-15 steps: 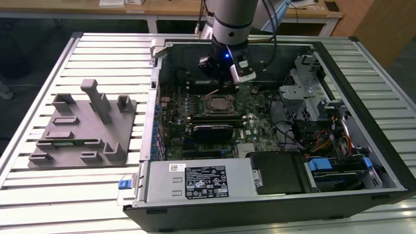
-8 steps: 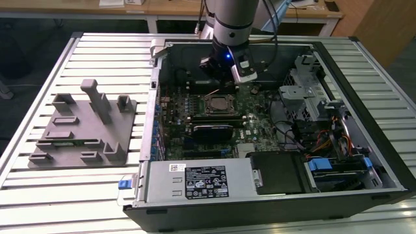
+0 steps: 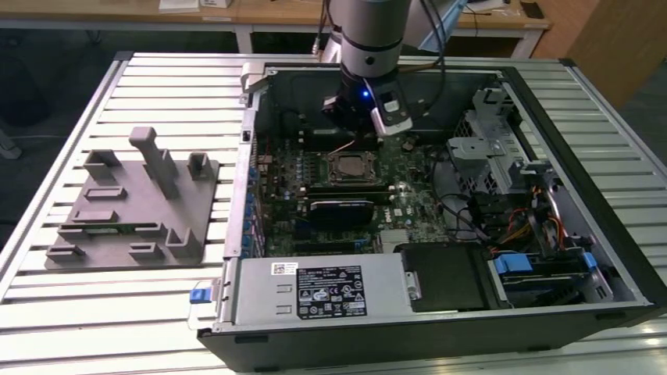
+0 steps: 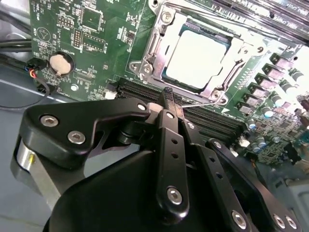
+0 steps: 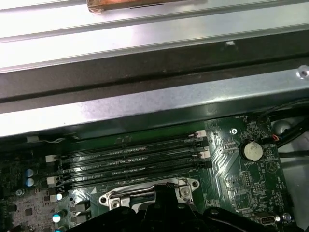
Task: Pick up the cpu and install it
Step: 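Install the first cpu locking lever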
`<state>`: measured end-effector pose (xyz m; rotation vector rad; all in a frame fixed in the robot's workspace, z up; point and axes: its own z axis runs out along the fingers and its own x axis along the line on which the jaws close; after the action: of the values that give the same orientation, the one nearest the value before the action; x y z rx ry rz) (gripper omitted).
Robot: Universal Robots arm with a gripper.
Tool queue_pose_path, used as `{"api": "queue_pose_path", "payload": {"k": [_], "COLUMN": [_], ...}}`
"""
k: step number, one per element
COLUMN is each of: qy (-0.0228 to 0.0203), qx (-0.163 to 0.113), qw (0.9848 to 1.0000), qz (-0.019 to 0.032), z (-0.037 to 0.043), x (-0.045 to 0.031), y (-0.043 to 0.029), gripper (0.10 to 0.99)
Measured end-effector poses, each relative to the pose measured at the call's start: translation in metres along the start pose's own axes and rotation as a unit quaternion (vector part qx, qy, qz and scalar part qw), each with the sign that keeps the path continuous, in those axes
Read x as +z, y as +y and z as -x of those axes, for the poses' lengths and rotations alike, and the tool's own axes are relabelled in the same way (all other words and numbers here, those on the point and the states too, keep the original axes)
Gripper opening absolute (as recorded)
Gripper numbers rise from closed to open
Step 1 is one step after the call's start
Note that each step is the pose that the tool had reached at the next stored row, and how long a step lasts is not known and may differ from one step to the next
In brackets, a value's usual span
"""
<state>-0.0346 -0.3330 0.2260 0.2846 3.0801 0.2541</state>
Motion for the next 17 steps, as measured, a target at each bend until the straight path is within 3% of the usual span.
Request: {"api": "queue_pose_path", "payload": {"k": [8, 17], "qy": [-0.0058, -0.0282], "qx": [-0.002, -0.007], "qw": [1.0000, 0.9996], "qz": [-0.0020, 0.0006], "z": [-0.0052, -0.0114], "x": [0.0070, 0.0145], "y": [0.0051, 0.0050], "gripper": [0.106, 0.106]}}
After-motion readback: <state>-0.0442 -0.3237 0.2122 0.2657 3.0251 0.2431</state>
